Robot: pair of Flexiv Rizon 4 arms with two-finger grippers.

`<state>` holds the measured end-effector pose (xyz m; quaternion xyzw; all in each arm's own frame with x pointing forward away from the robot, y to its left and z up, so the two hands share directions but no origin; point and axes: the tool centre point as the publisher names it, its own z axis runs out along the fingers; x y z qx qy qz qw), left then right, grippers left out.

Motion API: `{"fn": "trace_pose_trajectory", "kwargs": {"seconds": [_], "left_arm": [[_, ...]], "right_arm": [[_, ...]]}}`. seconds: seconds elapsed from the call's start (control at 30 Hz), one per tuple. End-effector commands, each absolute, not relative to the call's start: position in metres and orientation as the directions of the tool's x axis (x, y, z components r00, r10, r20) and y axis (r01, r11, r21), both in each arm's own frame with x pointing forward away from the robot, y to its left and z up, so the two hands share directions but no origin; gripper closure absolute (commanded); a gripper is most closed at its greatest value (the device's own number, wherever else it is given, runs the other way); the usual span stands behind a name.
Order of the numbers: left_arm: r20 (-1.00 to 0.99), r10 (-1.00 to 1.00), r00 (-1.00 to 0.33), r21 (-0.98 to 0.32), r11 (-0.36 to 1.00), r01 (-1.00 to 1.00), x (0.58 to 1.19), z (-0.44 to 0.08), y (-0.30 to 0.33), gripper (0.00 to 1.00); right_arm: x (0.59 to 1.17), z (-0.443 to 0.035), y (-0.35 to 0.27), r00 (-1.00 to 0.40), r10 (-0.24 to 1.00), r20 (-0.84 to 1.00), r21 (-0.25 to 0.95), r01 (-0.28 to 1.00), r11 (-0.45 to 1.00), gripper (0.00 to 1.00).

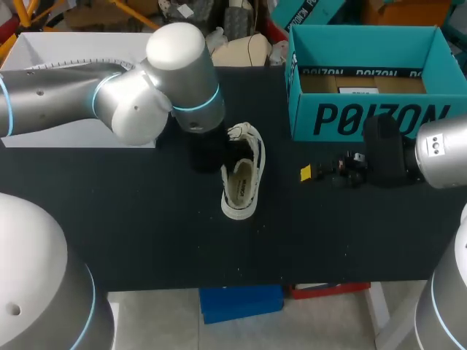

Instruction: Take the shoe out of the shoebox, open the shoe tongue, remove and reinsert the insole, then place the shoe into the shoebox

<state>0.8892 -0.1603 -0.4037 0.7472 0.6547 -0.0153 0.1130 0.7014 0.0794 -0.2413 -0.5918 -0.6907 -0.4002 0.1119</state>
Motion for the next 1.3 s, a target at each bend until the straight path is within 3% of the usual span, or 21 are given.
{"fn": "trace_pose_trajectory", "kwargs": {"seconds": [0.03, 0.07, 0.1, 0.13, 0.5, 1.07, 1.3], "left_arm": [[-0.158, 0.977, 0.143, 0.143, -0.121, 0.982, 0.893, -0.407, -0.167, 0.66], [-0.144, 0.978, 0.149, 0.143, -0.129, 0.981, 0.893, -0.409, -0.168, 0.73], [-0.136, 0.979, 0.154, 0.144, -0.135, 0.980, 0.893, -0.410, -0.168, 0.96], [-0.130, 0.979, 0.155, 0.141, -0.136, 0.981, 0.893, -0.412, -0.168, 1.00], [-0.140, 0.977, 0.164, 0.149, -0.143, 0.978, 0.892, -0.402, -0.170, 1.00], [-0.208, 0.970, 0.128, 0.270, -0.069, 0.960, 0.883, -0.264, -0.176, 1.00], [-0.220, 0.969, 0.116, 0.263, -0.056, 0.963, 0.881, -0.260, -0.176, 1.00]], "right_arm": [[0.702, -0.241, 0.080, -0.273, 0.730, 0.627, 0.418, 0.908, -0.020, 0.00], [0.702, -0.241, 0.080, -0.273, 0.730, 0.627, 0.418, 0.908, -0.020, 0.00], [0.702, -0.241, 0.080, -0.273, 0.730, 0.627, 0.418, 0.908, -0.020, 0.00], [0.702, -0.241, 0.080, -0.273, 0.730, 0.627, 0.418, 0.908, -0.020, 0.00], [0.702, -0.241, 0.080, -0.273, 0.730, 0.627, 0.418, 0.908, -0.020, 0.00], [0.702, -0.241, 0.080, -0.273, 0.730, 0.627, 0.418, 0.908, -0.020, 0.00], [0.702, -0.241, 0.080, -0.273, 0.730, 0.627, 0.418, 0.908, -0.020, 0.00]]}}
